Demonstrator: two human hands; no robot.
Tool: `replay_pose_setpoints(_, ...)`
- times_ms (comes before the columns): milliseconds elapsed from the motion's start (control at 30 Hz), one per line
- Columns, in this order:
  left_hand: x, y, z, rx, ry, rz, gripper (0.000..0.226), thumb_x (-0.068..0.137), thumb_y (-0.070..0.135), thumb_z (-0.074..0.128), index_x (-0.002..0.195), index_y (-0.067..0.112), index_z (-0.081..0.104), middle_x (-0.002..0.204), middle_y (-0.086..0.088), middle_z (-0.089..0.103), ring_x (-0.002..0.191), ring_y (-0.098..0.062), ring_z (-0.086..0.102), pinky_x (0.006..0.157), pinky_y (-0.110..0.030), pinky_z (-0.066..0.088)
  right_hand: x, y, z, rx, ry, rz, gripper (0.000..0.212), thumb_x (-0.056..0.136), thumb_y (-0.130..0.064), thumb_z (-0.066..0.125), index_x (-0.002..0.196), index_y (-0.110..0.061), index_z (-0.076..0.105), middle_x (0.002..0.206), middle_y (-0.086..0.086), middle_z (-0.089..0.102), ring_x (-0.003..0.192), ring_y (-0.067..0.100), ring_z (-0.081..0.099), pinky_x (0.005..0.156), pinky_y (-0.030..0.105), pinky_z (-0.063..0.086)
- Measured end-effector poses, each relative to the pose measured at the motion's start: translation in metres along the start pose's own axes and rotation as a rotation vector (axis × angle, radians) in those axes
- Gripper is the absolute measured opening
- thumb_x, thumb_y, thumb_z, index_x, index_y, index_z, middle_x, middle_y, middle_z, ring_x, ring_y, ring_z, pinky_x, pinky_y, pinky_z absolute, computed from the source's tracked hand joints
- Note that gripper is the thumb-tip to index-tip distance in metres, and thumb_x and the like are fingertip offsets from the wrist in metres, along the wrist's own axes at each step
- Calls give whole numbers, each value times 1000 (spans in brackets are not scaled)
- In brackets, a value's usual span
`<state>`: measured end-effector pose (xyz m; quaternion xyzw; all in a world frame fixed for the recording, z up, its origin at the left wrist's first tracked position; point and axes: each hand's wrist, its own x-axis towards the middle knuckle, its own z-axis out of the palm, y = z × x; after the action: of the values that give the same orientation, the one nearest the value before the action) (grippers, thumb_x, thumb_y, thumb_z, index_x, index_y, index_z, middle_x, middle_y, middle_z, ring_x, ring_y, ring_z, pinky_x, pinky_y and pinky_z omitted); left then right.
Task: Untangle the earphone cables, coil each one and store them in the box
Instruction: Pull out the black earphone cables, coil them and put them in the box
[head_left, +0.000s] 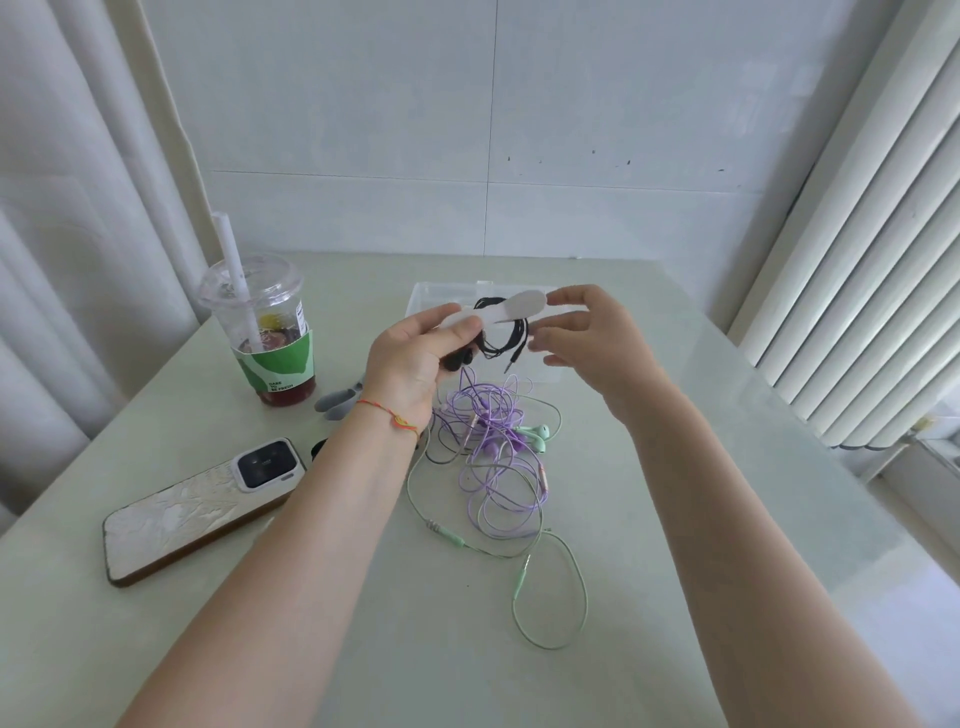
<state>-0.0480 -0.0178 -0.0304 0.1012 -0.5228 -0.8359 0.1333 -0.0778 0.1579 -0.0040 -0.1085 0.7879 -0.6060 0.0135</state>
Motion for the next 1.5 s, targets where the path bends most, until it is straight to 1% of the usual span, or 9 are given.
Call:
replay_pose_setpoints(100,-1,4,-5,108,-49,-14,35,74,0,77,107,-1,66,80,-13,69,63,-20,62,59,-21,48,0,-2,-12,-5,-122,10,40,88,-19,68,125,-15,55,108,3,69,95,17,67,81,35,54)
replay_pose_setpoints(267,-6,9,-6,165,-166,-30,22,74,2,76,95,6,70,84,-14,69,68,-21,66,58,-22,52,-2,-3,-16,-36,-169,-1,17,88,-22,70,98,-9,73,85,5,68,69,15,61,64,26,49)
replay_pose_setpoints(433,-6,9,-5,154,-173,7,28,68,7,79,95,10,72,83,-7,70,79,-22,65,75,-27,52,-2,-3,-20,-149,-227,-8,22,83,-26,76,96,-9,74,75,8,67,67,16,62,71,31,53)
replay_pose_setpoints(567,-4,9,-5,203,-167,66,23,78,7,75,102,8,73,92,-12,70,86,-21,63,86,-32,53,-2,-5,-16,-280,-133,-70,22,80,-31,78,89,-11,73,64,0,66,55,10,57,59,18,46)
replay_pose_setpoints(700,7,14,-12,218,-45,105,15,86,15,71,99,7,74,92,-13,72,78,-18,66,70,-24,56,7,-11,-8,-272,-27,-115,18,79,-26,79,87,-11,73,65,0,61,56,11,50,57,25,44)
replay_pose_setpoints(833,37,15,-29,590,237,247,13,85,19,62,87,21,74,87,1,70,83,-19,61,75,-30,49,41,-27,-4,-332,75,-174,18,81,-27,77,88,-11,71,71,-1,62,67,16,54,59,25,41)
replay_pose_setpoints(1000,69,12,-41,1022,88,297,20,86,22,56,95,33,71,120,-2,62,111,-21,56,100,-34,43,87,-44,6,-575,77,-205,25,84,-32,70,93,-9,68,80,3,64,73,19,55,57,25,41)
replay_pose_setpoints(1200,84,2,-41,1047,70,261,9,89,25,59,87,29,68,119,-6,57,110,-22,55,90,-26,39,124,-23,28,-902,-81,-164,22,85,-29,69,95,-10,72,96,7,69,89,25,62,77,33,51)
replay_pose_setpoints(1500,81,-7,-42,1019,88,270,19,87,15,57,99,20,70,119,-6,55,105,-19,54,84,-21,34,135,16,29,-1203,46,-101,8,82,-5,60,77,-10,59,74,7,54,73,30,54,55,24,38)
